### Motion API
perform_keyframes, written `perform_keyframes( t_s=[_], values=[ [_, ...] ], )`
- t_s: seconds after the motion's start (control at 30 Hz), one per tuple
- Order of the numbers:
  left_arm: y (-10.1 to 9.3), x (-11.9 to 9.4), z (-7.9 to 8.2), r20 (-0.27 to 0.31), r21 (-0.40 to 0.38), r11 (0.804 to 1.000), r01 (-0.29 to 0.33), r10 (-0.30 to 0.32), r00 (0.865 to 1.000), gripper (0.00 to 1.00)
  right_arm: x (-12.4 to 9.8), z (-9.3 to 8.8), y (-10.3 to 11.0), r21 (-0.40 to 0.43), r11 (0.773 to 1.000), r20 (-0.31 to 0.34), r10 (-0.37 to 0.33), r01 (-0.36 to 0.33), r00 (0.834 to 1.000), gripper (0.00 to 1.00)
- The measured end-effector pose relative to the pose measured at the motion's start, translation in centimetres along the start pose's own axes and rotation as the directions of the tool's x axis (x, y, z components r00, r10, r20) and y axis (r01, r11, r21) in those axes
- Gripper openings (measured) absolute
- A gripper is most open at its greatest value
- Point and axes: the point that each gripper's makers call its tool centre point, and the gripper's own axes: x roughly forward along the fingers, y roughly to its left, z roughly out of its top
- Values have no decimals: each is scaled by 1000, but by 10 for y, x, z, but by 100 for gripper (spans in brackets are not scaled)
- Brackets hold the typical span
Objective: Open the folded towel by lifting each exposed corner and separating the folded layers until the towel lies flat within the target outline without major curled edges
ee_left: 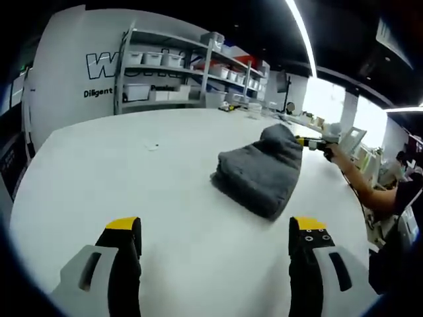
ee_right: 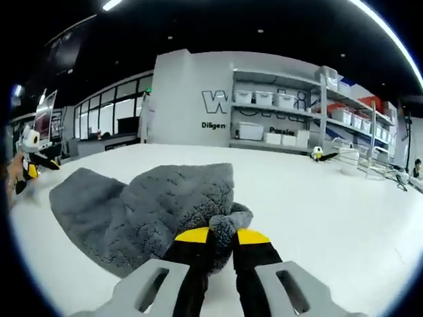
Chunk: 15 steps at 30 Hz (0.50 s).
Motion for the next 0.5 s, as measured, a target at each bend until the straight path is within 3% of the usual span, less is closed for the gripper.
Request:
perform_keyframes(
  t_s=[0.13, 0.27, 0.5],
  values=[
    [0, 0, 1, 1, 1, 1000, 0, 0, 1000, 91, 2, -10, 0, 10, 1000, -41, -3, 4, 999, 11],
    [-1, 0, 1, 0, -1, 1000, 2, -2, 1000, 91, -2, -15, -12, 5, 998, -65, -59, 59, 996, 24],
    [-2, 0, 1, 1, 0, 1000, 3, -3, 1000, 91, -5, -17, -21, 37, 996, -79, -72, 76, 994, 41]
  ],
)
